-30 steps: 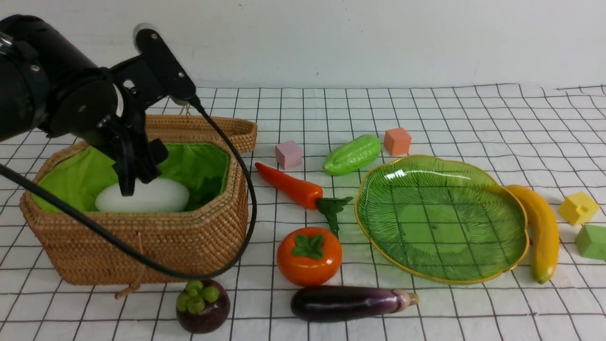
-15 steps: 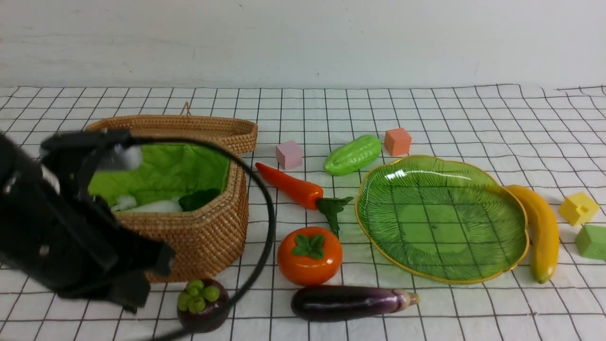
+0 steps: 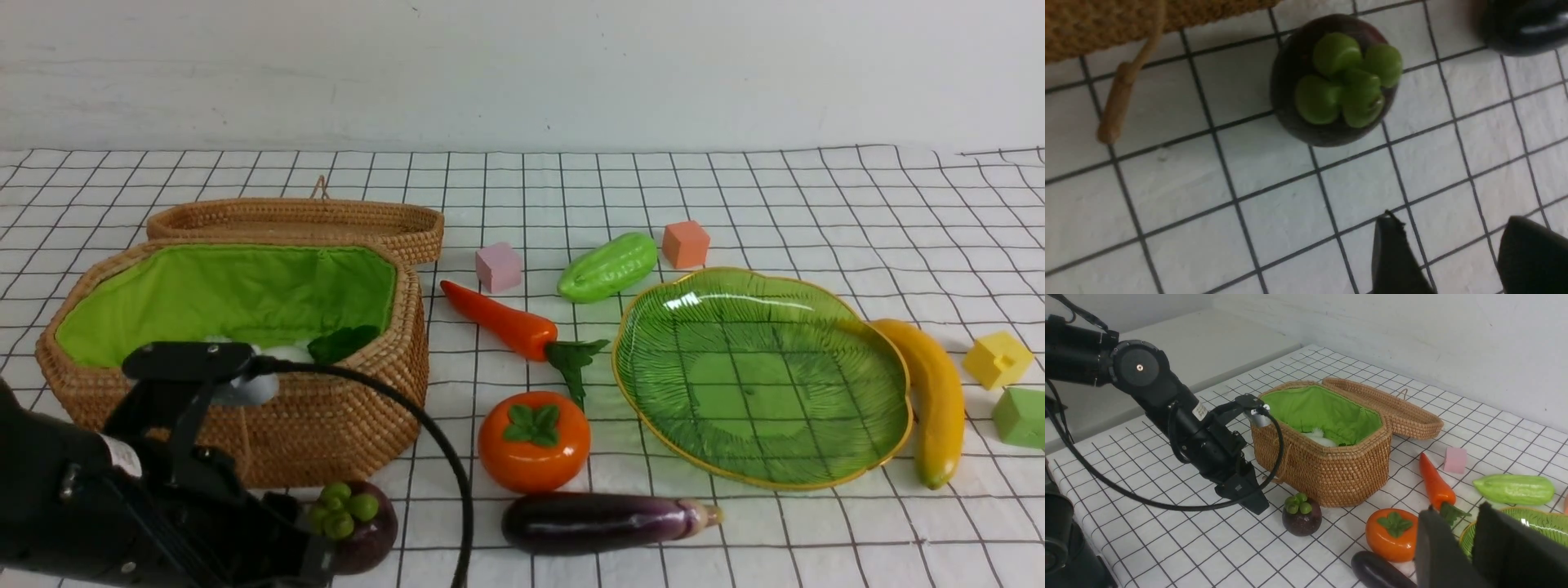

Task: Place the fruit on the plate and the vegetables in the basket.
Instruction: Grab a mangosteen with your left arm and put it on the plate on the right

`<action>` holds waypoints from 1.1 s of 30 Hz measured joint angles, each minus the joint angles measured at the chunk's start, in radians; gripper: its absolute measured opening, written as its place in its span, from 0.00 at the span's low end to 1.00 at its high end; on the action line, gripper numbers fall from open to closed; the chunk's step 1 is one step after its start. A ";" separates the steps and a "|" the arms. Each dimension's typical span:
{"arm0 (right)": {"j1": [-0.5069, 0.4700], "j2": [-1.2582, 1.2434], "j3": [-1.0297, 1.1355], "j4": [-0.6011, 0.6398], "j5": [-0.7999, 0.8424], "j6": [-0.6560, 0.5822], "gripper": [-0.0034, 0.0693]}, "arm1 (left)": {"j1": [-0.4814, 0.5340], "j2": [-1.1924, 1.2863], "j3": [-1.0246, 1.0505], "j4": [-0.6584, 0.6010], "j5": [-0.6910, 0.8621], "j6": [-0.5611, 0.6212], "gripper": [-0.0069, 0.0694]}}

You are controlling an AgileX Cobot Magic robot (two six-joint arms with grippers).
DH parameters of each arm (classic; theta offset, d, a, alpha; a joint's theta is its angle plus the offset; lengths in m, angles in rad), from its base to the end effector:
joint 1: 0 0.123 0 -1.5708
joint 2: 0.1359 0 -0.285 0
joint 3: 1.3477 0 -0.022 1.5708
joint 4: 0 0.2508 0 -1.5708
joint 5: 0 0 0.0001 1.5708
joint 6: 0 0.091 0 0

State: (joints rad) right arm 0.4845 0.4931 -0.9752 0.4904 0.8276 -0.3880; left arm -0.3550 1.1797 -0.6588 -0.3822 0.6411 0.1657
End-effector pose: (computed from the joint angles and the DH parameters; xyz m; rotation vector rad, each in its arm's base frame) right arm 0.0319 0.0525 0.4277 -0.7146 1.6494 0.6315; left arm 0.1896 -0.0920 0.2368 0.3566 2.6205 -0.4676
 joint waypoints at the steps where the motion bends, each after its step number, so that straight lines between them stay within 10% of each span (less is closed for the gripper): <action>1: 0.000 0.000 0.000 0.001 0.000 0.000 0.29 | -0.024 -0.001 0.000 0.000 -0.004 0.010 0.52; 10: 0.000 0.000 0.000 0.020 -0.003 0.000 0.29 | -0.182 -0.001 -0.059 0.113 -0.003 -0.166 0.42; 19: 0.000 0.000 0.000 0.037 0.044 0.000 0.30 | -0.182 0.095 -0.070 0.460 -0.042 -0.357 0.79; 33: 0.000 0.000 0.000 0.042 0.318 0.013 0.31 | -0.182 0.290 -0.070 0.583 -0.245 -0.434 0.85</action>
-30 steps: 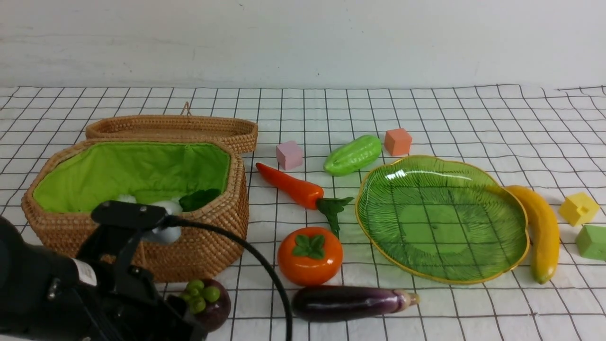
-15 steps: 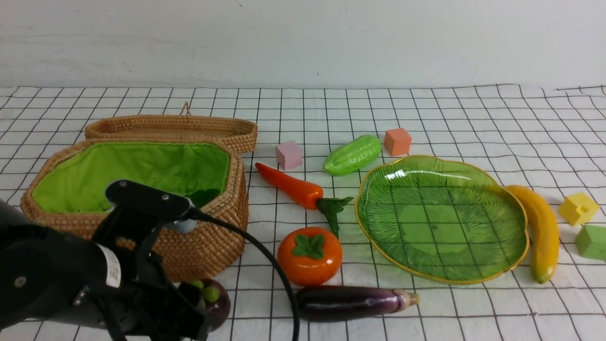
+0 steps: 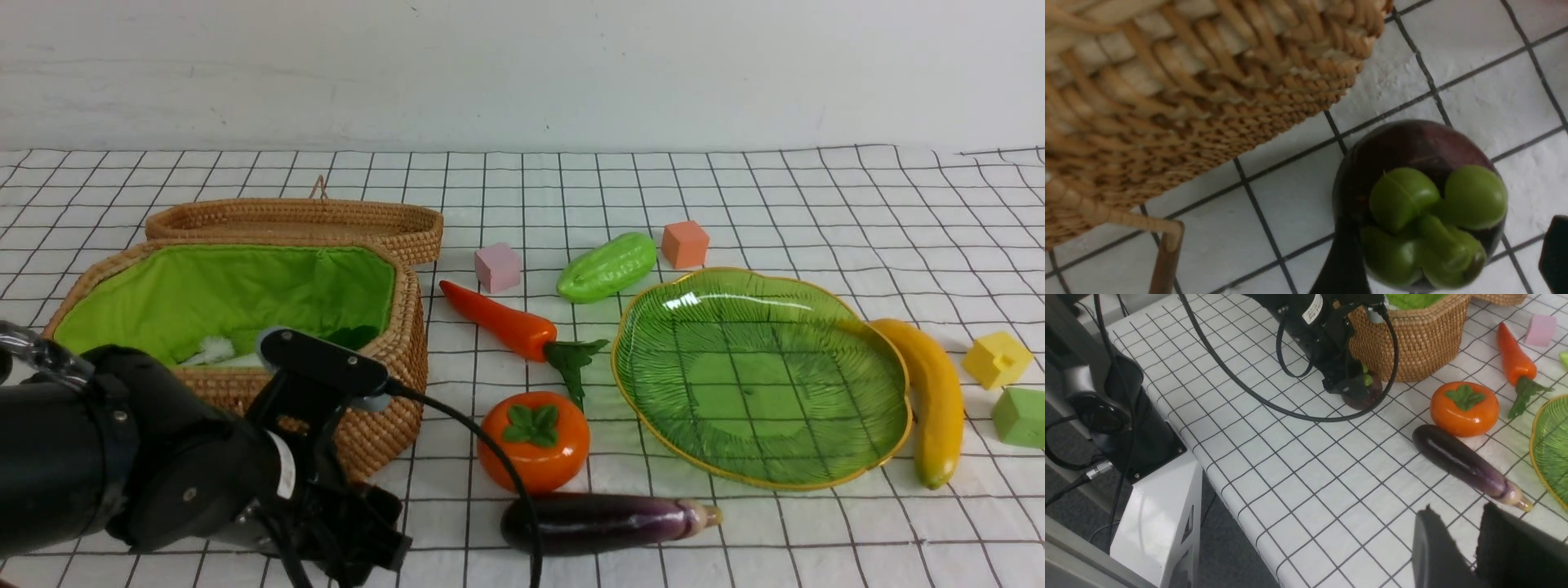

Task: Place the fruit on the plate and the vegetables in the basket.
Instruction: Grab a mangosteen with your left arm and put it on the plate on the right

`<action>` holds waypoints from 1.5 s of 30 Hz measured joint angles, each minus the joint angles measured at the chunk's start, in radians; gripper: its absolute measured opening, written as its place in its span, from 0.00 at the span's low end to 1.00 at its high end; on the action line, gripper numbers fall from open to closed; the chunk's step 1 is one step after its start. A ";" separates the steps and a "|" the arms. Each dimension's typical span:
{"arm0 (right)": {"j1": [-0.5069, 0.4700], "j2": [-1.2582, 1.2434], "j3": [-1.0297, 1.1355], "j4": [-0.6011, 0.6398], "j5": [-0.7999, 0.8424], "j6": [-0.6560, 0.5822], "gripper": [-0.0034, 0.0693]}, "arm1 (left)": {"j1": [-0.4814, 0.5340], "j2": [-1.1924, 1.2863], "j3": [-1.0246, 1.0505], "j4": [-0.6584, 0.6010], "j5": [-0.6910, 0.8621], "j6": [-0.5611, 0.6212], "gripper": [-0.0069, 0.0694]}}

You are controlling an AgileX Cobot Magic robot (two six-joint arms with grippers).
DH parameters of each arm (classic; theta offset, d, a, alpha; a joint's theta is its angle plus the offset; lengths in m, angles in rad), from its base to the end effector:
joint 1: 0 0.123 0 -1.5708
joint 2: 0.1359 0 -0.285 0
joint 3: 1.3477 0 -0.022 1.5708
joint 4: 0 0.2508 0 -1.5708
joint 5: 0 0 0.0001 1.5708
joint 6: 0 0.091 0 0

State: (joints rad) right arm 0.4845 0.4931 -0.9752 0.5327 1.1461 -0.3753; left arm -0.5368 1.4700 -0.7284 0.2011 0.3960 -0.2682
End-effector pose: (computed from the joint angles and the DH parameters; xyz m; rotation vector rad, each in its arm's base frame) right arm 0.0148 0.0554 0.4044 -0.9187 1.8907 0.7118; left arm 0.2339 -0.1310 0.1942 0.5623 2.5527 -0.1190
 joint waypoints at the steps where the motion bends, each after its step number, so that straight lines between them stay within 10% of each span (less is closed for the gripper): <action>1: 0.000 0.000 0.000 0.004 0.001 0.004 0.31 | 0.000 0.005 0.000 0.006 -0.009 -0.001 0.85; 19: 0.000 0.000 0.000 0.029 0.006 0.016 0.31 | -0.008 0.095 -0.024 0.054 -0.029 -0.051 0.79; 28: 0.000 0.000 0.000 -0.124 -0.059 0.206 0.31 | -0.269 -0.096 -0.168 0.033 0.217 -0.050 0.79; 37: 0.000 0.001 0.000 -0.543 -0.139 0.592 0.32 | -0.331 0.273 -0.668 0.010 0.072 0.049 0.79; 45: 0.000 0.001 0.000 -0.523 -0.047 0.597 0.32 | -0.331 0.724 -1.160 0.000 0.160 0.101 0.79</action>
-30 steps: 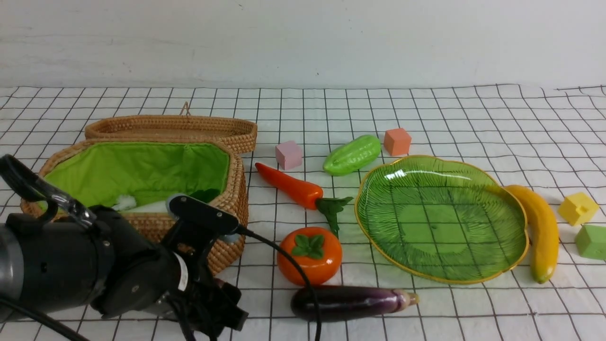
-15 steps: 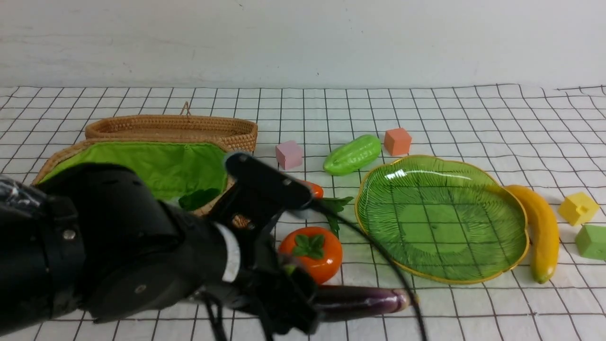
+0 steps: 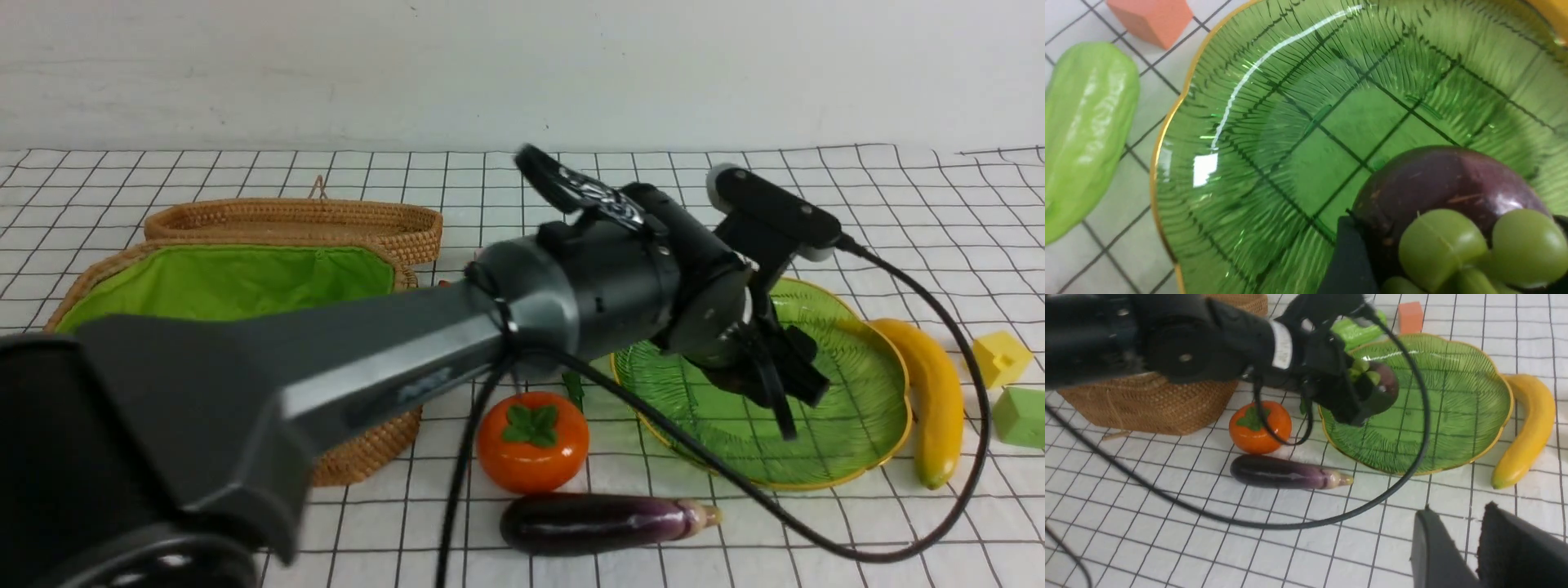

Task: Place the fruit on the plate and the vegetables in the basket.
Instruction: Grab a mangosteen with your left arm and put it on the plate on the right

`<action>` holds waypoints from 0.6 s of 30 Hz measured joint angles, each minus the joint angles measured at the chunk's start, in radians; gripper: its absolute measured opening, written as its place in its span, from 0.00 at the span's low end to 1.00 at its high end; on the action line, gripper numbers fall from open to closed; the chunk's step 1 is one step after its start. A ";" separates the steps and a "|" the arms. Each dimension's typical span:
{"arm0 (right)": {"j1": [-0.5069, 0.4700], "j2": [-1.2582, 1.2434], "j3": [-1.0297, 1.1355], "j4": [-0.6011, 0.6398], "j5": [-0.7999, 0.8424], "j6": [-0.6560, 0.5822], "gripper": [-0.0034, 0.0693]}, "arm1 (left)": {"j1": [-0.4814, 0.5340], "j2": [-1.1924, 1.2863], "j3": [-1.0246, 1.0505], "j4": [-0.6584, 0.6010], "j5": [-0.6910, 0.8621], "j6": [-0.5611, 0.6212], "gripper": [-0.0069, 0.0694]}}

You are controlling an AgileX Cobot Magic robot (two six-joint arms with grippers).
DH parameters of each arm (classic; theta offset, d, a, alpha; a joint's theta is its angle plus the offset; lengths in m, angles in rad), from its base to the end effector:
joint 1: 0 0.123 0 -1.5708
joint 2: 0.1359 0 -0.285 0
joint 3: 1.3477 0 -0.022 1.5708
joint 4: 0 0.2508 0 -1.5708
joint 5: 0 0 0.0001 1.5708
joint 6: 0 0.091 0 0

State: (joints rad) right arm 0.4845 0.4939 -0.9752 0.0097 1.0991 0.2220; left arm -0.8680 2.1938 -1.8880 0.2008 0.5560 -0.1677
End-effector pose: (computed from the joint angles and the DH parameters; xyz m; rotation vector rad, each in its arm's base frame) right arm 0.0418 0.0229 0.3983 -0.2795 2.1132 0.4335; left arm 0.3375 -0.3836 0.2341 0.9444 2.1536 -0.3068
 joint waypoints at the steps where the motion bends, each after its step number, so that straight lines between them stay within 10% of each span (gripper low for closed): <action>1: 0.000 0.000 0.000 0.008 0.014 -0.001 0.32 | 0.000 0.048 -0.059 0.000 0.027 0.003 0.79; 12: 0.000 0.000 -0.001 0.017 0.058 -0.037 0.33 | 0.000 0.163 -0.285 -0.039 0.269 0.003 0.97; 18: 0.000 0.000 -0.001 0.017 0.058 -0.061 0.33 | 0.000 -0.008 -0.285 -0.071 0.600 0.088 0.83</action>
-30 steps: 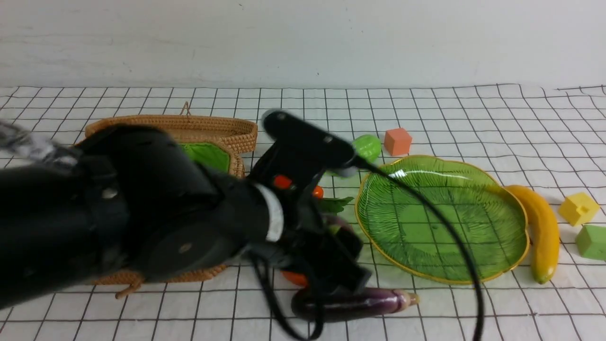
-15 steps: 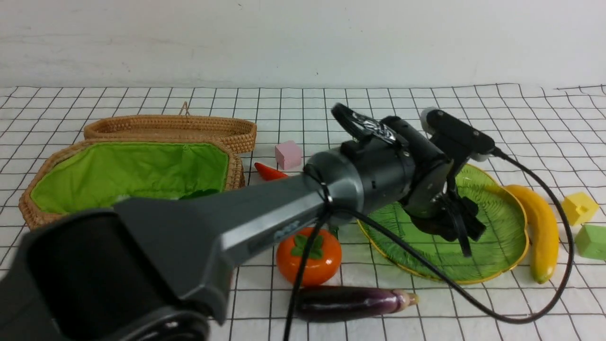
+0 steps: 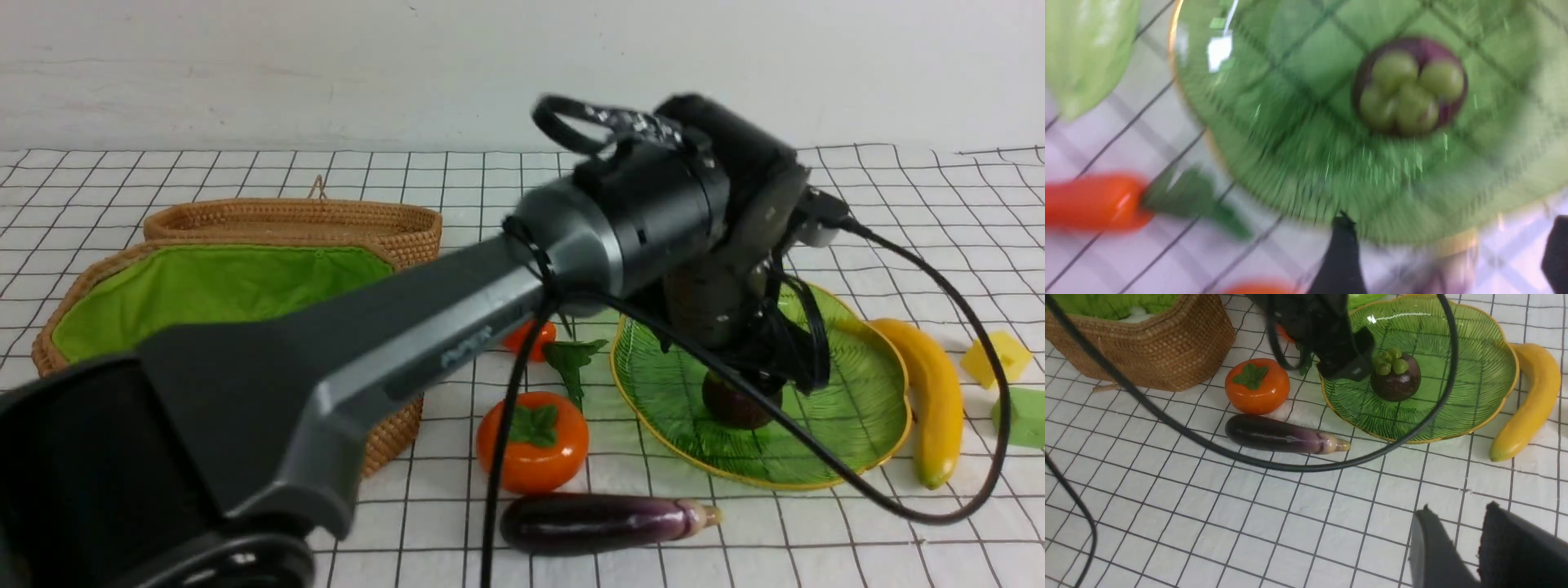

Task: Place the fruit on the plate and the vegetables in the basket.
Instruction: Grab a mangosteen with your left arm and put it on the plate on the right, then use the left arm to grab an eggplant and put it into the left basket

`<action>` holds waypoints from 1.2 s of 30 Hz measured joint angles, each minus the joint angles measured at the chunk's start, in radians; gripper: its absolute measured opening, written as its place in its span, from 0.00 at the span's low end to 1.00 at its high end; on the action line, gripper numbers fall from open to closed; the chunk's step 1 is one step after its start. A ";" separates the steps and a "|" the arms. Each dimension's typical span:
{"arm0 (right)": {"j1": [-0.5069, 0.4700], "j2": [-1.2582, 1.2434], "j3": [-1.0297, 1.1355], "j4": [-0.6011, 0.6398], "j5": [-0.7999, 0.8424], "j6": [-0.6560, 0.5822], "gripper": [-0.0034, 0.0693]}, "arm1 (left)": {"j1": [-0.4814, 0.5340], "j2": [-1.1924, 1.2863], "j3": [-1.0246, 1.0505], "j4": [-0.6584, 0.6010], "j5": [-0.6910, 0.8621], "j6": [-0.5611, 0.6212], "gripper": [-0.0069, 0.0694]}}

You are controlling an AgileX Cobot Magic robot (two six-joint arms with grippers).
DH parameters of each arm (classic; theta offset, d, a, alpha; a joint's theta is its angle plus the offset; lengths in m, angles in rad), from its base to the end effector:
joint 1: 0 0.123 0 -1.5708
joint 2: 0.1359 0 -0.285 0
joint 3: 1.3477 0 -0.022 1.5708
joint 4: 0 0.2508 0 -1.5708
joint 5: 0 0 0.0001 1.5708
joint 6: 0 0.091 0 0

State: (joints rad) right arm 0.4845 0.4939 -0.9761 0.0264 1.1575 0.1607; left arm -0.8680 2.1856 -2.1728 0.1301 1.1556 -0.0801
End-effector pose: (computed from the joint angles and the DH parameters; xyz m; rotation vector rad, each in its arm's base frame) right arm 0.0385 0.0228 0.3941 -0.3550 2.1575 0.4019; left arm 0.3221 -0.3635 0.2923 1.0425 2.4295 -0.1458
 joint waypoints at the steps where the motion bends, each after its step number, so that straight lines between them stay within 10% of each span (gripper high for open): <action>1: 0.000 0.000 0.000 0.000 0.000 -0.008 0.33 | 0.000 -0.036 0.004 -0.008 0.040 0.060 0.78; 8: 0.000 -0.013 0.000 0.035 0.019 -0.059 0.34 | 0.000 -0.269 0.216 -0.148 0.081 0.475 0.39; 23: 0.000 -0.196 -0.005 0.146 0.105 -0.103 0.34 | 0.000 -0.146 0.607 -0.074 -0.240 0.702 0.84; 31: 0.000 -0.198 -0.005 0.183 0.105 -0.103 0.35 | 0.000 -0.078 0.606 -0.040 -0.294 0.706 0.81; 36: 0.000 -0.199 -0.005 0.183 0.105 -0.103 0.35 | -0.001 -0.076 0.603 -0.036 -0.271 0.665 0.56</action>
State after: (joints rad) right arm 0.4845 0.2946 -0.9807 0.2095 1.2630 0.0573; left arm -0.8688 2.1093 -1.5694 0.0945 0.8846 0.5853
